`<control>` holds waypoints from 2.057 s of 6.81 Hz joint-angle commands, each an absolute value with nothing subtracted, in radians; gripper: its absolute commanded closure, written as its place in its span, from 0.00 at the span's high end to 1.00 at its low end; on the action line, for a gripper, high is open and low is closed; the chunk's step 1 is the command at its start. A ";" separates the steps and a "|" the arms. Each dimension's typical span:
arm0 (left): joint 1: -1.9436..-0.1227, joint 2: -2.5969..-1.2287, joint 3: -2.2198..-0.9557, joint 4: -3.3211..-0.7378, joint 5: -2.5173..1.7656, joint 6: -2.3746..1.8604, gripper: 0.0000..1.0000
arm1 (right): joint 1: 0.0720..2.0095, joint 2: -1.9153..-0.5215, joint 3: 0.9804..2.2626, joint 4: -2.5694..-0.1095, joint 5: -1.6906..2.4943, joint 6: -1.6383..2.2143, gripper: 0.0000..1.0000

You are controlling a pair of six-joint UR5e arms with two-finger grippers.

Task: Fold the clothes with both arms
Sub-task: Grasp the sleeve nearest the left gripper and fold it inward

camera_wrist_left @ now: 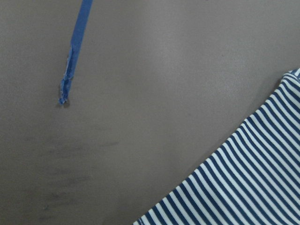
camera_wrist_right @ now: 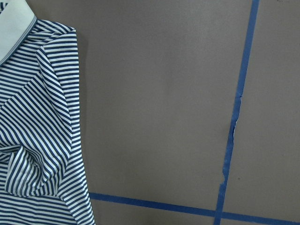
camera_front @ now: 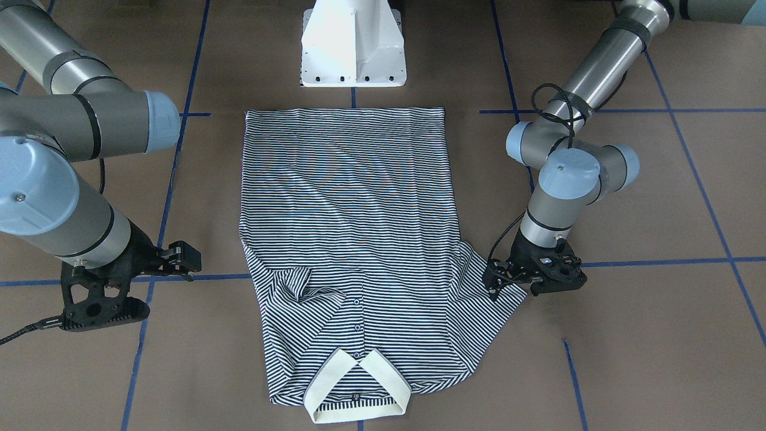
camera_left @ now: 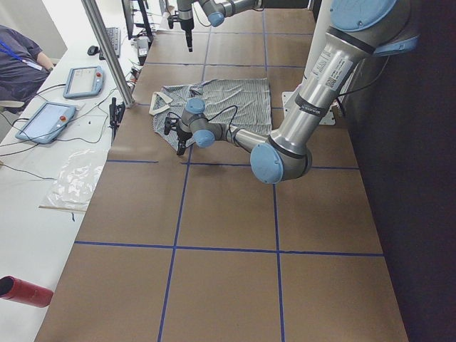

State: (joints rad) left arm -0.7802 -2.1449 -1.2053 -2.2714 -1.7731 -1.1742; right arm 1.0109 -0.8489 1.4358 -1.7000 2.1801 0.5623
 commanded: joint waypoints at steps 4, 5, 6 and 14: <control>-0.779 -2.215 -1.216 -2.184 -1.781 -1.175 0.00 | 1.011 -0.848 1.437 -1.701 2.186 0.563 1.00; -0.779 -2.279 -1.218 -2.092 -1.784 -1.183 0.00 | 1.011 -0.850 1.437 -1.701 2.186 0.563 1.00; -0.779 -2.363 -1.216 -1.963 -1.804 -1.209 0.00 | 1.011 -0.853 1.437 -1.701 2.187 0.563 1.00; -0.742 -2.464 -1.145 -2.194 -1.886 -1.430 1.00 | 0.974 -0.959 1.469 -1.534 2.206 0.660 1.00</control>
